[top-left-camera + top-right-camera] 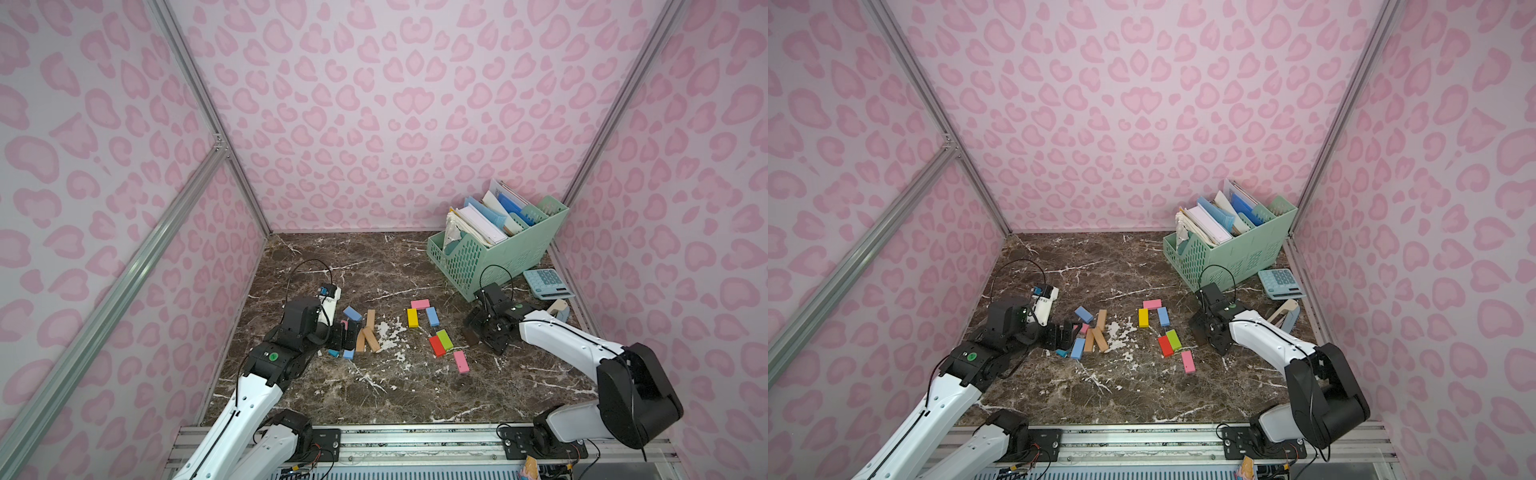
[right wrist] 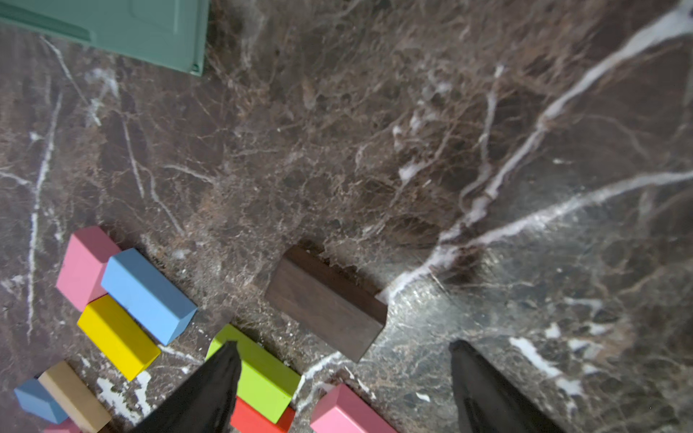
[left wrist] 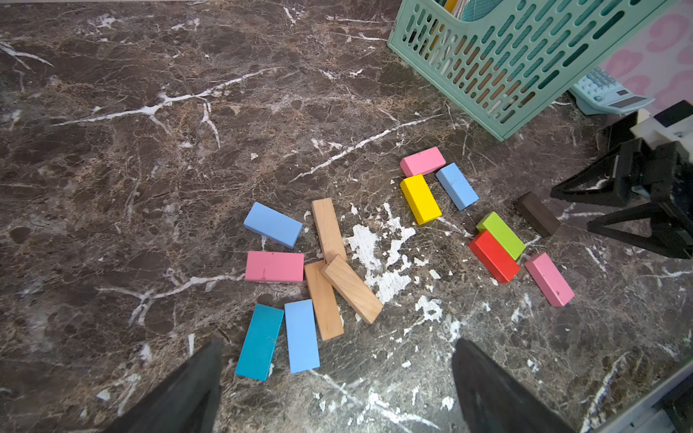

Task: Assemble the number 8 with building blocks
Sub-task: Pick up the building block from the center of the board.

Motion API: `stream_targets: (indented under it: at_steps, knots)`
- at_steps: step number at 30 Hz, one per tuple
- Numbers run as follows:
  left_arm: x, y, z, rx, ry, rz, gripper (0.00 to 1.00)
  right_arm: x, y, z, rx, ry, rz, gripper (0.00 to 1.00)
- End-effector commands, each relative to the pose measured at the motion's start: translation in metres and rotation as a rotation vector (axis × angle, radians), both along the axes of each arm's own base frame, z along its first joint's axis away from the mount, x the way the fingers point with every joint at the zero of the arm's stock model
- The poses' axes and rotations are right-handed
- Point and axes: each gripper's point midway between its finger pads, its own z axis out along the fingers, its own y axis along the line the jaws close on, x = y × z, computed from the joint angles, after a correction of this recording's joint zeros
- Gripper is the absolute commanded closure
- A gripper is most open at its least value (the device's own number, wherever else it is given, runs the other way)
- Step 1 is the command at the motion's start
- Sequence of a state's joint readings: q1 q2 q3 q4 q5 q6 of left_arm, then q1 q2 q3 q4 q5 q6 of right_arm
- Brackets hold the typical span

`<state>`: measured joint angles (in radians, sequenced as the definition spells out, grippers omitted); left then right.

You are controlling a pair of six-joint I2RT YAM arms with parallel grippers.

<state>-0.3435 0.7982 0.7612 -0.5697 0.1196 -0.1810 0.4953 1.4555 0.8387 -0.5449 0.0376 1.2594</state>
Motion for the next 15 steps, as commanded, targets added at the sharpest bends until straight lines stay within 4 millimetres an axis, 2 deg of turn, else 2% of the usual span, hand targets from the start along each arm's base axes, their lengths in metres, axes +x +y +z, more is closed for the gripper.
stream_targets:
  at_steps: [1,7,15]
  knots:
    - [0.001,-0.001,0.003,-0.006,-0.012,-0.005,0.02,-0.004,0.007,-0.007,0.032,0.063,-0.021,0.13]
    - [0.000,0.000,0.004,-0.007,-0.016,-0.004,0.02,0.004,0.012,-0.014,0.028,0.086,-0.043,0.19]
    - [0.000,0.000,0.005,-0.007,-0.021,-0.005,0.02,0.005,0.017,-0.027,0.023,0.140,-0.042,0.24]
